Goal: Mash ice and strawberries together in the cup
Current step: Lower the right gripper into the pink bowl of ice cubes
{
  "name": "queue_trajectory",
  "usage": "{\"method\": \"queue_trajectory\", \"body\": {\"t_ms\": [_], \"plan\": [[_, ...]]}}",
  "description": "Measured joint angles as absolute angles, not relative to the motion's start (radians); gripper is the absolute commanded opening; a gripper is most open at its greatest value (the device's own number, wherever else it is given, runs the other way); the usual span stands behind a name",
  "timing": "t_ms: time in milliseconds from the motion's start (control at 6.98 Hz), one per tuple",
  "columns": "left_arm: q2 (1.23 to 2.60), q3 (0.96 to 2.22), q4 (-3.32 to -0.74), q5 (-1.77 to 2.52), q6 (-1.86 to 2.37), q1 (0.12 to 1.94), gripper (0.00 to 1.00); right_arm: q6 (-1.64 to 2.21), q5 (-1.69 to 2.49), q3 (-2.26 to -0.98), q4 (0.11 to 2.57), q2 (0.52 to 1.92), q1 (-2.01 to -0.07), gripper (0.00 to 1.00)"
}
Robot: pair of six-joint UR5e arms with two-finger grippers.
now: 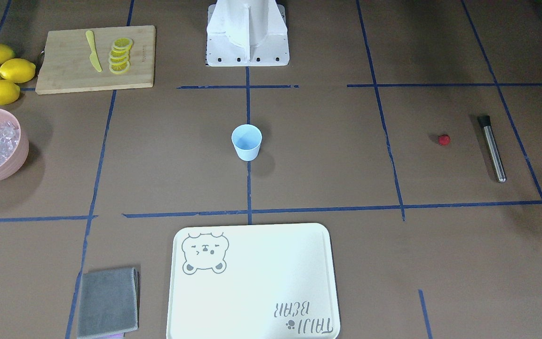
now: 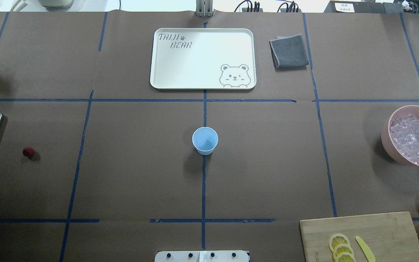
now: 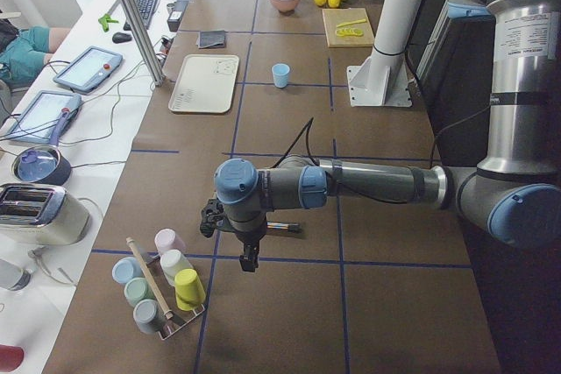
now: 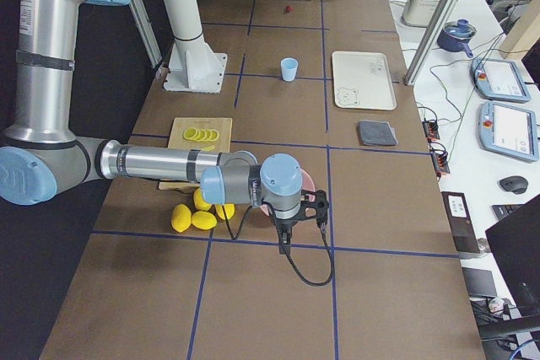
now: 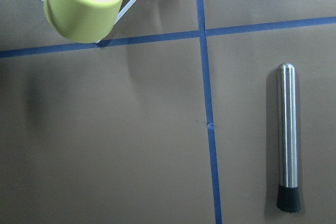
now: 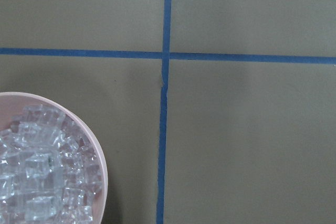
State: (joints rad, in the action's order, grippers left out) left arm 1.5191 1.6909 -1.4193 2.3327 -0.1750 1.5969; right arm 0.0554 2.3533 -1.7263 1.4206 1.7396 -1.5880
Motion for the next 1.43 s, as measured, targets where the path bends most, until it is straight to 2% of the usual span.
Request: {"method": "queue_trajectory", "body": {"t_ms": [573,1003,1146,1433], "plan": [[1.520,1.690,-1.424,2.333,-0.175,1.594,1.00,0.125,2.402,-1.823,1.319,1.726,-1.469,1.00],[1.521,1.691,-1.426,2.333,-0.175,1.594,1.00,0.182,2.372,-1.831,1.248,1.697,-1.326,0.99],[1.522,1.692,-1.426,2.333,-0.175,1.593,1.00,0.226,2.327,-1.830,1.238,1.697,-1.277,0.98],[1.521,1.692,-1.425,2.333,-0.175,1.593,1.00,0.264,2.274,-1.828,1.232,1.697,-1.198,0.89]]}}
